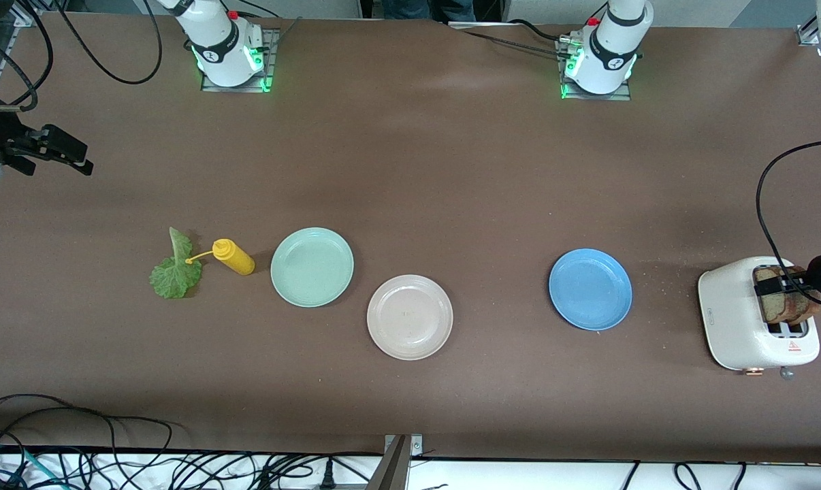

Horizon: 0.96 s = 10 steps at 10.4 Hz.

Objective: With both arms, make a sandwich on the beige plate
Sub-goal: 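Grasp a bread slice in the toaster with the left gripper and lift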

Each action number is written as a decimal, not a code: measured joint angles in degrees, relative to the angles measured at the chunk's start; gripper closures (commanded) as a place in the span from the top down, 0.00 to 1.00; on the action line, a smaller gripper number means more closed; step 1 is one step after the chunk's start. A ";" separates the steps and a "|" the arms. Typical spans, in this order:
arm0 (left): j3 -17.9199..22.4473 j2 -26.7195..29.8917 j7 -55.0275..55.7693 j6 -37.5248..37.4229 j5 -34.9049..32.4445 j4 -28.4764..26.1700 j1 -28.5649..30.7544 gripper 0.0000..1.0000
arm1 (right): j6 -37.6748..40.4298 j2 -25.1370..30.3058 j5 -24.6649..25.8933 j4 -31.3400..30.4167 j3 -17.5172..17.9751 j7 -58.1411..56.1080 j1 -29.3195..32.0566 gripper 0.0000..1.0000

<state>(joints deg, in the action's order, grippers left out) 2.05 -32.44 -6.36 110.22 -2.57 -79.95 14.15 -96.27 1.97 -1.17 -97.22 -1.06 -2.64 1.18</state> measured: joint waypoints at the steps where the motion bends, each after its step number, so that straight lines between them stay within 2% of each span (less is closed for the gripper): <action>1: 0.00 -0.10 -0.03 0.19 -0.01 0.09 0.00 0.54 | 0.00 0.00 0.00 0.00 0.00 0.00 0.00 1.00; 4: 0.00 -0.55 -0.15 0.39 -0.02 0.10 0.00 0.07 | 0.00 0.00 0.00 0.00 0.00 0.00 0.00 1.00; 5: 0.00 -0.55 -0.16 0.45 -0.03 0.12 0.01 0.00 | 0.00 0.00 0.00 0.00 0.00 0.00 0.00 1.00; 8: 0.06 -0.57 -0.18 0.59 -0.16 1.02 0.31 0.00 | 0.00 0.00 0.00 0.00 0.00 0.00 0.00 1.00; 10: 0.06 -0.43 -0.18 0.66 -0.16 3.73 0.31 0.00 | 0.00 0.00 0.00 0.01 0.00 0.00 0.00 1.00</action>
<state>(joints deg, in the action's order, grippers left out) 2.11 -32.87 -6.54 110.88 -2.74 -76.21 14.46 -96.27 1.97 -1.17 -97.21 -1.06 -2.64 1.18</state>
